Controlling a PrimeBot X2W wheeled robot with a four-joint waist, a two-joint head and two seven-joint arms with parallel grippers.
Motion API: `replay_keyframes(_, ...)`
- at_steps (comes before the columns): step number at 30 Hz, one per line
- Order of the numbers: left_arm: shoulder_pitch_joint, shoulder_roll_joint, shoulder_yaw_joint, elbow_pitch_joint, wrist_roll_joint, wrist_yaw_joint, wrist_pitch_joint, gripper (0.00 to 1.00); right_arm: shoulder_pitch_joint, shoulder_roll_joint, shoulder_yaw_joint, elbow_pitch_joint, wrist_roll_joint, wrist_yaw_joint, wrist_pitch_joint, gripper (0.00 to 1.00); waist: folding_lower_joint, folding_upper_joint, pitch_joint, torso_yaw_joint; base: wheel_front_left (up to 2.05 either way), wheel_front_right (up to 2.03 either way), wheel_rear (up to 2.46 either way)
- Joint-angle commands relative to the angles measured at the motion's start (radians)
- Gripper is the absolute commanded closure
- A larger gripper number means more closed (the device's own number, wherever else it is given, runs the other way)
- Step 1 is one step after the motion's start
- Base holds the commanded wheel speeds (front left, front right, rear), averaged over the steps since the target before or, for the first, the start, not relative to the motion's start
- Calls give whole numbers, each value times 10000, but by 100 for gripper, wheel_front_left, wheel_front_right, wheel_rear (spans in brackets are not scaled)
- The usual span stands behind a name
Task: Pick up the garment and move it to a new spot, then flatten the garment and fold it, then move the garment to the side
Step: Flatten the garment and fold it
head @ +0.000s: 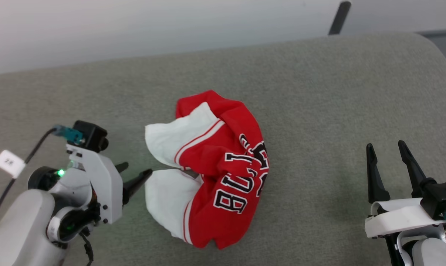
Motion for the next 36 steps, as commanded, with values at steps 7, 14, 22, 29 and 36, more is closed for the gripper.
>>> replay_keyframes(7, -529, 26, -532, 933, 217, -6, 710, 0, -244, 61, 49, -136, 91, 1, -50, 0, 0, 0, 607, -507, 0, 0, 0)
replay_keyframes(14, -863, -117, -977, 1820, 301, -39, 949, 0, -338, 84, -25, -205, 135, 1, -52, 0, 0, 0, 797, -546, 0, 0, 0)
replay_keyframes(22, -1093, -429, -1566, 2757, 160, -45, 1267, 10, -446, 94, 2, -168, 146, 1, -52, 0, 0, 0, 933, -489, 0, 0, 0)
replay_keyframes(29, -1168, -421, -1752, 2756, -311, -69, 1370, 100, -366, 92, -77, -153, 102, 1, -53, 0, 0, 0, 774, -324, 0, 0, 0)
replay_keyframes(36, -1495, 36, -1488, 2365, -346, -65, 986, 100, -153, 93, -198, -123, -66, 1, -52, 0, 0, 0, 324, 59, 0, 0, 0)
